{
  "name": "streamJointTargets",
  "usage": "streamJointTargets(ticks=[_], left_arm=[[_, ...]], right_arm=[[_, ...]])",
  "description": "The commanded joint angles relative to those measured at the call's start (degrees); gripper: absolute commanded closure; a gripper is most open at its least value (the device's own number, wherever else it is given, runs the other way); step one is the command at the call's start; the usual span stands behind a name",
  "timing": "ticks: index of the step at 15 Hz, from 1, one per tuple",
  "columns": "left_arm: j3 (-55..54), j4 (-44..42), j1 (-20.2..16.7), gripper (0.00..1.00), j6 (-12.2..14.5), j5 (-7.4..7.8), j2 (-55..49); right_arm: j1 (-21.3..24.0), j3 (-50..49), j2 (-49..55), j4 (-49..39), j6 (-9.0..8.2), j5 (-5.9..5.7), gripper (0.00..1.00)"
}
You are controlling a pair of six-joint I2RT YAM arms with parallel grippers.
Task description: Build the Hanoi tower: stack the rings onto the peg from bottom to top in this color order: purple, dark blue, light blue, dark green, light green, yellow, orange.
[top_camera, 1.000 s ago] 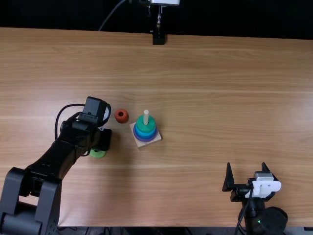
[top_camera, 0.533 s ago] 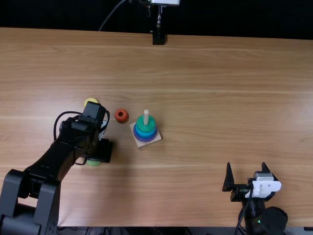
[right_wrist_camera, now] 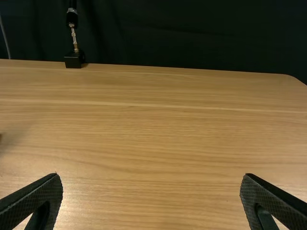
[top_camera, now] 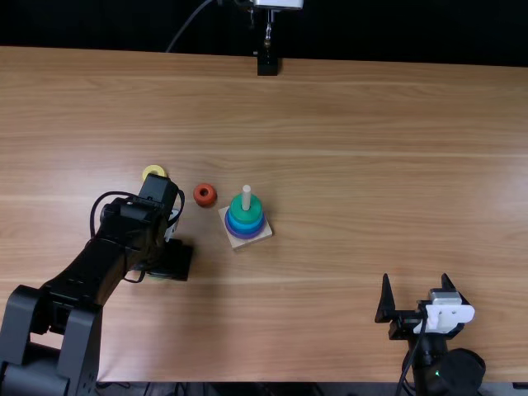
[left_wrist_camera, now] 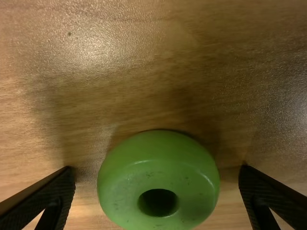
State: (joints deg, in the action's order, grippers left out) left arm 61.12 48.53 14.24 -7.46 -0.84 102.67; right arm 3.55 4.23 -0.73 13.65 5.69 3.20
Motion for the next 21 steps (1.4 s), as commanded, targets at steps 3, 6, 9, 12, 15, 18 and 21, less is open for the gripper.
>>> streamJointTargets(ticks=[3, 6, 9, 12, 15, 18, 21], left_arm=[[-1.9, 0.2, -0.1, 0.16, 0.6, 0.31, 0.2], [-2.0, -0.8, 0.0, 0.79, 0.6, 0.31, -1.0], [-2.1, -0.4, -0.1, 0.96, 0.6, 0.31, -1.7], [-1.6, 0.6, -0.2, 1.00, 0.0, 0.31, -3.0], [6.2, 8.7, 0.2, 1.00, -0.3, 0.21, -5.1], [15.5, 16.9, 0.4, 1.00, -0.3, 0.21, -5.8], [25.1, 23.5, 0.5, 1.00, -0.8, 0.31, -5.7]], right_arm=[[0.7, -3.3, 0.7, 4.6, 0.00, 0.59, 0.00], [0.7, -3.4, 0.7, 4.6, 0.00, 0.59, 0.00], [0.7, -3.4, 0.7, 4.6, 0.00, 0.59, 0.00], [0.7, -3.4, 0.7, 4.6, 0.00, 0.59, 0.00], [0.7, -3.4, 0.7, 4.6, 0.00, 0.59, 0.00], [0.7, -3.4, 0.7, 4.6, 0.00, 0.59, 0.00], [0.7, -3.4, 0.7, 4.6, 0.00, 0.59, 0.00]])
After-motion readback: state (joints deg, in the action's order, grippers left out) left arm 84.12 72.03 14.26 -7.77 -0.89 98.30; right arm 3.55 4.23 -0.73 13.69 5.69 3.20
